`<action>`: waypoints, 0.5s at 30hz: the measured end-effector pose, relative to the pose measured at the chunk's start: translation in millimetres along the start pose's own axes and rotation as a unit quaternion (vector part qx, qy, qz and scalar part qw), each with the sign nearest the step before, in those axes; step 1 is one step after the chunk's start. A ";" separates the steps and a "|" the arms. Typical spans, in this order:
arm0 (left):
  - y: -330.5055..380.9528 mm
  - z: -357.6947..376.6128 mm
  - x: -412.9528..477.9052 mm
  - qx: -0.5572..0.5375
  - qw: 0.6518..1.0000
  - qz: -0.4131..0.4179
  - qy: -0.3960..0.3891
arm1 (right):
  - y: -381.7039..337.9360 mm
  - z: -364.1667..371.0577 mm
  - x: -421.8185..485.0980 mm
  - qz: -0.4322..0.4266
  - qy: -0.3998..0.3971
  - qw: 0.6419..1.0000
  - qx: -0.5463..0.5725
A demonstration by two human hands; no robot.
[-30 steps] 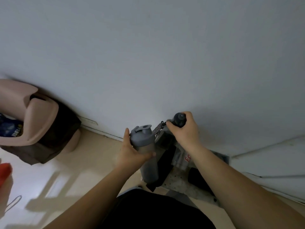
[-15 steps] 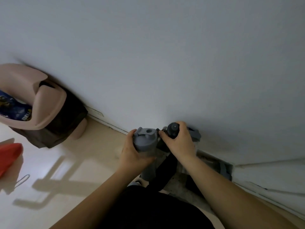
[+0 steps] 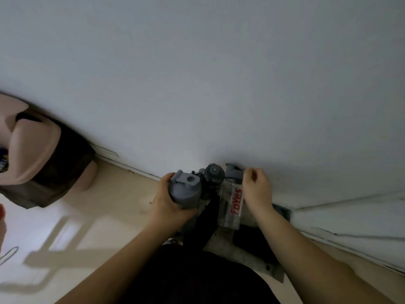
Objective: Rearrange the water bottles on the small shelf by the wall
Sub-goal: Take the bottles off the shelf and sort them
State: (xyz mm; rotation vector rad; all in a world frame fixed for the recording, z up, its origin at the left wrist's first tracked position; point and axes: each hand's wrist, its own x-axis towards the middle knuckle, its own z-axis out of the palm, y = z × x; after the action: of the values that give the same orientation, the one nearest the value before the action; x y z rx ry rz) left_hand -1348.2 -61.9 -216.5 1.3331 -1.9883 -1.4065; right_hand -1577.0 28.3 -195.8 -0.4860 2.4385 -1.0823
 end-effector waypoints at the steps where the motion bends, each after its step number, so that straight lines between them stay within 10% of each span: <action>1: -0.7 0.5 0.3 0.002 1.000 -0.001 -0.003 | 8.0 -4.0 6.9 0.019 -0.003 1.000 -0.013; 15: -5.6 0.6 -6.6 0.031 0.999 0.006 0.009 | 39.1 45.5 34.1 0.143 -0.082 0.982 0.093</action>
State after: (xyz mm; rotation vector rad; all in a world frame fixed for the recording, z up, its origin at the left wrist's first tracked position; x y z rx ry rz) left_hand -1342.7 -56.3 -220.2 1.3544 -2.0396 -1.3326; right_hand -1588.1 9.2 -261.2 -0.1522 2.1558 -1.0863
